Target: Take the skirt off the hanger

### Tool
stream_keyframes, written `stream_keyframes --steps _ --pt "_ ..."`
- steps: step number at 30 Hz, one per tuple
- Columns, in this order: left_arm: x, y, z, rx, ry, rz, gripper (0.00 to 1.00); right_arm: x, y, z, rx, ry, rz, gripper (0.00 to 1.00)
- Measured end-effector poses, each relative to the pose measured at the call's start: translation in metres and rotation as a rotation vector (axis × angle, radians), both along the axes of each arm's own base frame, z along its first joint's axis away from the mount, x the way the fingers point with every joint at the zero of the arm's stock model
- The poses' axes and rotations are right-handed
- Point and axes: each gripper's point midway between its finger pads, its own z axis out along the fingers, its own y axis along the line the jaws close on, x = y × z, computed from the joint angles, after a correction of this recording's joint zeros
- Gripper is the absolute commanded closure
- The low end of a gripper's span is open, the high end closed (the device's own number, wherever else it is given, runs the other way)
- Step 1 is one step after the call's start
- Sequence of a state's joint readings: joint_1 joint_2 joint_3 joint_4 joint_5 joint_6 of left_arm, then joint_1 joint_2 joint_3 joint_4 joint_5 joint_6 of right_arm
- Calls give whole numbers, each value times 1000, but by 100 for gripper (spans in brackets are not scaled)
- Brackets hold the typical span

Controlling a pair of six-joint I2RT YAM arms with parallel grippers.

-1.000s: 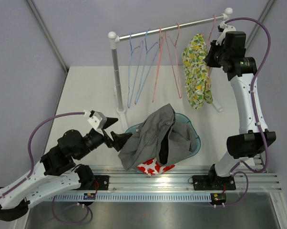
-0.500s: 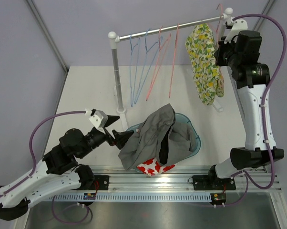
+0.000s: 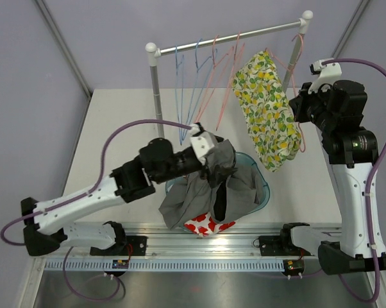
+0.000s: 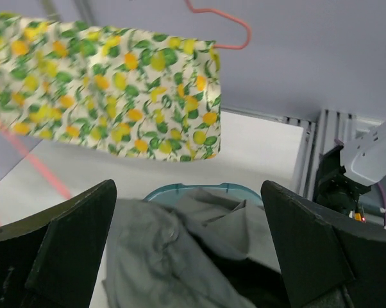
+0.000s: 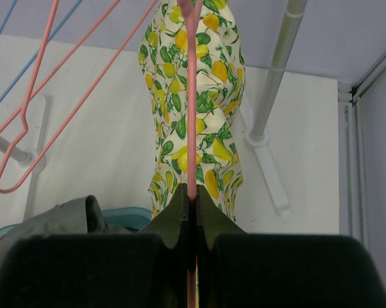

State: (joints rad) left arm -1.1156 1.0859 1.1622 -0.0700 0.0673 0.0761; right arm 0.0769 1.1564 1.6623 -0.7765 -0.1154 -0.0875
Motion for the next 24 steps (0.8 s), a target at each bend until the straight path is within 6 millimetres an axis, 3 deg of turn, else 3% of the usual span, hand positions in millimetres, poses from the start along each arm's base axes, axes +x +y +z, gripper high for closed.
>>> stream_keyframes --steps 4,8,14,16,17,18,20,21,22,24 --pt "-7 -72 -25 79 -29 -98 1 -22 2 -14 28 29 9 100" --pt "-6 -128 -62 149 -37 -146 2 -45 5 -14 55 22 21 100" --pt "9 -178 -107 204 -44 -150 4 -69 5 -7 77 -18 27 100" --pt "12 -189 -111 203 -52 -141 12 -73 6 -10 79 -16 33 100" --pt "14 -193 -111 199 -57 -136 18 -75 7 -12 81 -15 36 100" --pt "15 -196 -111 194 -61 -131 37 -76 7 -14 82 -11 38 100" --pt "18 -201 -106 177 -66 -122 54 -77 7 -17 83 -4 41 100" --pt "19 -203 -102 169 -73 -119 81 -77 8 -18 83 -1 41 100" --pt "20 -204 -98 160 -77 -113 92 -77 7 -20 83 3 40 100" --pt "21 -205 -91 143 -88 -108 100 -76 7 -20 81 5 36 100"
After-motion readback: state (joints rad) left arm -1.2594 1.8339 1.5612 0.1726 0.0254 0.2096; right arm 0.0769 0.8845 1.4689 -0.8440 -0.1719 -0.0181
